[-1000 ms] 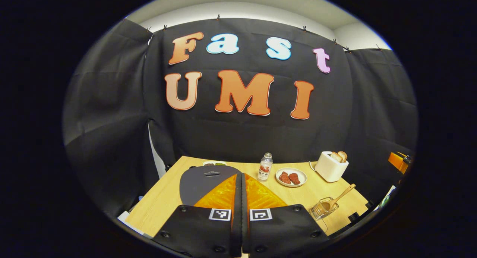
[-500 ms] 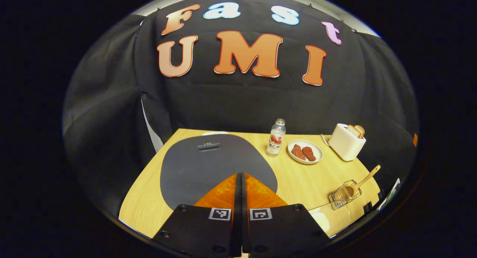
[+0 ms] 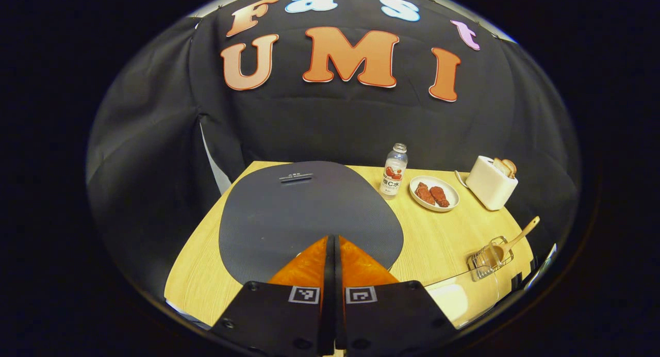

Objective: Close the left gripper, press the button to open the rice cooker; take a wooden spoon from the chopstick holder with the right hand, scoop a spoonful of rice and pour it into the rice cooker, then put the wooden spoon back into the chopstick holder.

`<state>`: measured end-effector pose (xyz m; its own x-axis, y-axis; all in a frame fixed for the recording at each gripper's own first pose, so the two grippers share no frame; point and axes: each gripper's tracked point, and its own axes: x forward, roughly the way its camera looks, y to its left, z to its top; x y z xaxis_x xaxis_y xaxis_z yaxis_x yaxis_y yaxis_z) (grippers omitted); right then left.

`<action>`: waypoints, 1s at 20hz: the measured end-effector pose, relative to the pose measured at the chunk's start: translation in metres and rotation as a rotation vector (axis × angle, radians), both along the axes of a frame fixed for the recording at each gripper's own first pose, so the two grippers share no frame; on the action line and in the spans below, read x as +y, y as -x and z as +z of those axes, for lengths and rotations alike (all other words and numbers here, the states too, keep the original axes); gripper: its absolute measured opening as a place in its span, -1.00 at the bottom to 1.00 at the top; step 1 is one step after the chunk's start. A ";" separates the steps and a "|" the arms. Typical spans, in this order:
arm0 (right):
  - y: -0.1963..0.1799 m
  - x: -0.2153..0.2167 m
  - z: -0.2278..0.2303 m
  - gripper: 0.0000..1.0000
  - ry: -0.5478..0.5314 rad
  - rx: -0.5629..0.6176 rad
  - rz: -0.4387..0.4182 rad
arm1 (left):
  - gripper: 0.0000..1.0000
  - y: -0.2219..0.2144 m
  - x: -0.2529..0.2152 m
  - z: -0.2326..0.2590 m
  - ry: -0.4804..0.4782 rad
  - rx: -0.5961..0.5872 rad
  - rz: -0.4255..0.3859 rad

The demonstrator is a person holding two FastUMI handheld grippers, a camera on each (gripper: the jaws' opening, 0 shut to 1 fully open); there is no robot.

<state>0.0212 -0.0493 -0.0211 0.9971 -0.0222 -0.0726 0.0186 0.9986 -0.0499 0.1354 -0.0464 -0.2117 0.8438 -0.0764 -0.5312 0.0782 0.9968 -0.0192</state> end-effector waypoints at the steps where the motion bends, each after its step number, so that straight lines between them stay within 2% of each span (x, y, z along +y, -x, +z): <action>1: -0.001 0.002 -0.004 0.90 -0.006 0.009 0.003 | -0.90 0.001 0.001 -0.003 0.010 0.020 0.010; 5: 0.003 0.009 -0.016 0.90 -0.017 0.042 0.020 | -0.89 0.002 0.002 0.000 0.043 0.004 -0.006; 8: 0.005 0.011 -0.016 0.90 -0.010 0.044 0.026 | -0.90 0.010 0.000 0.013 0.045 -0.009 0.019; 14: 0.008 0.014 -0.014 0.90 -0.027 0.036 0.025 | -0.90 0.006 0.003 0.134 0.075 -0.251 0.040; 20: 0.008 0.012 -0.017 0.90 -0.052 0.040 0.020 | -0.90 0.036 0.019 0.203 0.130 -0.401 0.065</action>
